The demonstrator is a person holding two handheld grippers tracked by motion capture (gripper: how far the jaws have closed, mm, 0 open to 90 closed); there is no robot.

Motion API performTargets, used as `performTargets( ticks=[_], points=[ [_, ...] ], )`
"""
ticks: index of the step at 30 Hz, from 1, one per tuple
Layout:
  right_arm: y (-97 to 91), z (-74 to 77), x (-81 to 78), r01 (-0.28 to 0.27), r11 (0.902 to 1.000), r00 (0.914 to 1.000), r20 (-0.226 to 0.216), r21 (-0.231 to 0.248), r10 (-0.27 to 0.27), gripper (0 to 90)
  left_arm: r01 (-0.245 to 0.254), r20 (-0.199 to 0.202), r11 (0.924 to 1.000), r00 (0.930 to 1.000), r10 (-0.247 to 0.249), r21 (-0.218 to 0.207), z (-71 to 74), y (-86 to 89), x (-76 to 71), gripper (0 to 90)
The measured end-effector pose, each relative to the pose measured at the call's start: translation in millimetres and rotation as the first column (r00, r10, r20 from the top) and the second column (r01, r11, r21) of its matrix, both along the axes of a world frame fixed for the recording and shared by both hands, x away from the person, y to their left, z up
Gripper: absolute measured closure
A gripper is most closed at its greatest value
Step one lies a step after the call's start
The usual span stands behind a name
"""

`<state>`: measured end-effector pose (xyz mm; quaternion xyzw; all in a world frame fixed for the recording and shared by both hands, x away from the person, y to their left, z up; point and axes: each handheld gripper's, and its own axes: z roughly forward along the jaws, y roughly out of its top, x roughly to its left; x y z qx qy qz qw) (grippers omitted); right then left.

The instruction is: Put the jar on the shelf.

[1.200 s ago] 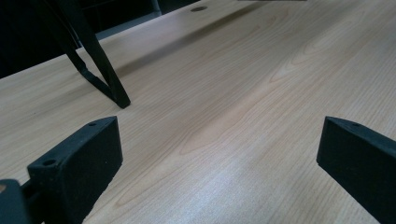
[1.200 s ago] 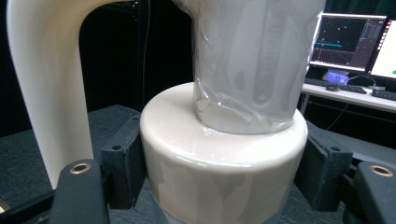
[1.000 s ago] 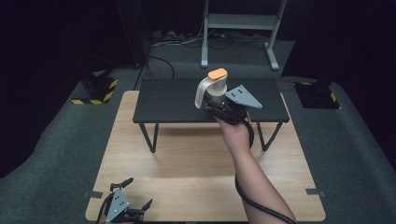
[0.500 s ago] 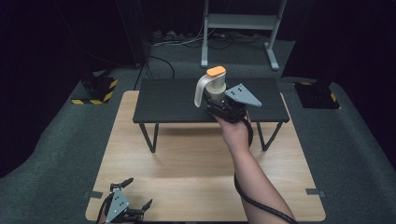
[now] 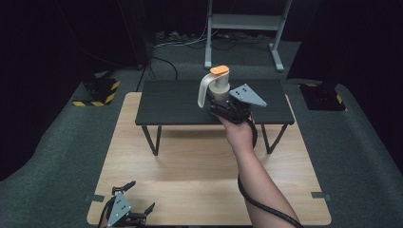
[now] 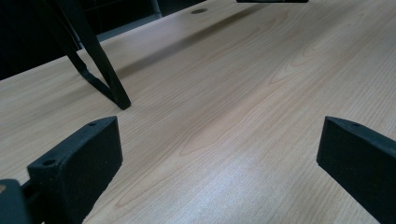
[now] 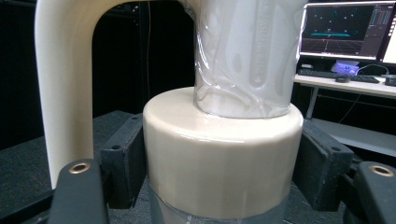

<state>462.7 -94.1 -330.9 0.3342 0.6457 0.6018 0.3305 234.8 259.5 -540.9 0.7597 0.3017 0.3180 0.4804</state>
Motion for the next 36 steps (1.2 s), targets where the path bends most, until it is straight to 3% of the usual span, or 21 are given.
performTargets(
  ticks=[12,14,17,29,36],
  points=[
    [-0.9,0.5,1.2,-0.005,1.0,1.0,-0.006,-0.005,0.005,28.0,0.001,0.003,1.0,1.0,-0.001,-0.001,-0.1,0.2,-0.4,0.7],
    [-0.5,0.9,0.2,0.01,0.9999,0.9999,-0.001,-0.01,-0.01,20.5,0.002,0.001,1.0,1.0,-0.002,0.0,0.1,0.7,-0.3,0.7],
    [-1.8,2.4,-0.6,0.009,0.9999,1.0,-0.002,-0.005,-0.009,18.0,0.001,0.0,1.0,1.0,-0.001,-0.004,0.1,0.8,-0.1,0.6],
    [-7.7,5.6,-8.5,-0.009,0.9999,1.0,0.0,-0.007,0.009,16.9,0.002,0.002,1.0,1.0,-0.002,0.001,0.0,0.0,-0.2,0.7],
    [-10.6,1.4,-16.8,-0.031,0.9995,0.9995,0.007,-0.001,0.031,3.4,0.003,0.004,1.0,1.0,-0.003,0.009,0.0,-0.5,-0.6,0.7]
  ],
)
